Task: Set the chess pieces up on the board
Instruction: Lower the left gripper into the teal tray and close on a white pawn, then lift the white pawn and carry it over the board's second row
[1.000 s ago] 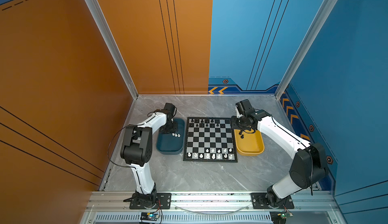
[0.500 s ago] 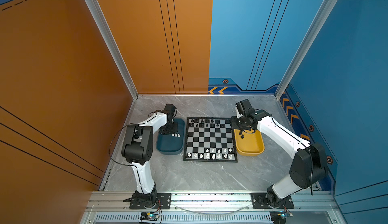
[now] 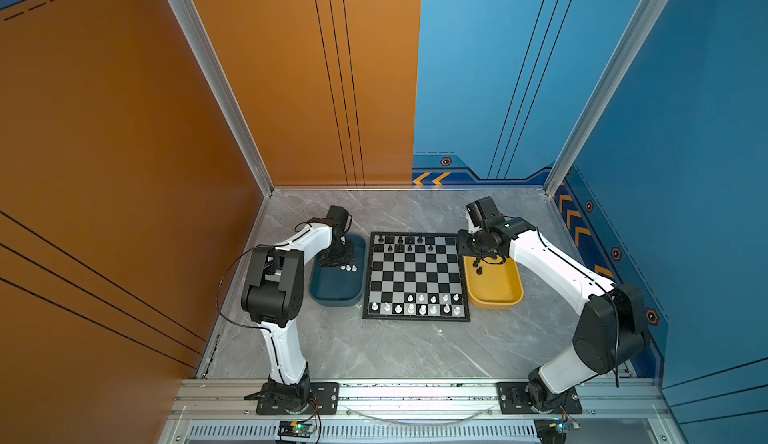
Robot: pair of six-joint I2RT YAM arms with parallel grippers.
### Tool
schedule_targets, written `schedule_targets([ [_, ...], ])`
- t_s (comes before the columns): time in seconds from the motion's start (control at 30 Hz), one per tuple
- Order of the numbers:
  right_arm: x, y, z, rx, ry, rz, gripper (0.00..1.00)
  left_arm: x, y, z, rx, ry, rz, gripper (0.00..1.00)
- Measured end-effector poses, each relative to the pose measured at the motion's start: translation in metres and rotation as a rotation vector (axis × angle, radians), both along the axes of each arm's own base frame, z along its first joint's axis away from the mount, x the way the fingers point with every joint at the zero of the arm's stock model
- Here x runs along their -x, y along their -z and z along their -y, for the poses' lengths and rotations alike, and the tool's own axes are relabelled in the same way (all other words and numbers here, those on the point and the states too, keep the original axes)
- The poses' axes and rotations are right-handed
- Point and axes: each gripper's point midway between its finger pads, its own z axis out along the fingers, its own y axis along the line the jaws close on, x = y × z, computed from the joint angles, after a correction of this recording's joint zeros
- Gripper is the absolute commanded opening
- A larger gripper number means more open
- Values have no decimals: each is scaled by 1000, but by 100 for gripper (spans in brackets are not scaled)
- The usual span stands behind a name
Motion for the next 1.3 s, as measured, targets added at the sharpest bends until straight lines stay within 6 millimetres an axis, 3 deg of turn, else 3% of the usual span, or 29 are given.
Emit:
schedule_targets([
  [0.43,0,0,0,0,0,0,35,1,0,1,-1,5,-2,1],
  [0.63,0,0,0,0,0,0,35,5,-3,1,-6,9,-14,0],
  [0.9,0,0,0,0,0,0,35,12,-47,6,-20,38,53,0],
  [1.1,2,4,1,4,0,-9,35,17,-86,35,-28,130,130,0],
  [1.3,5,6,2,6,0,-13,35,39,-101,89,-22,301,141,0],
])
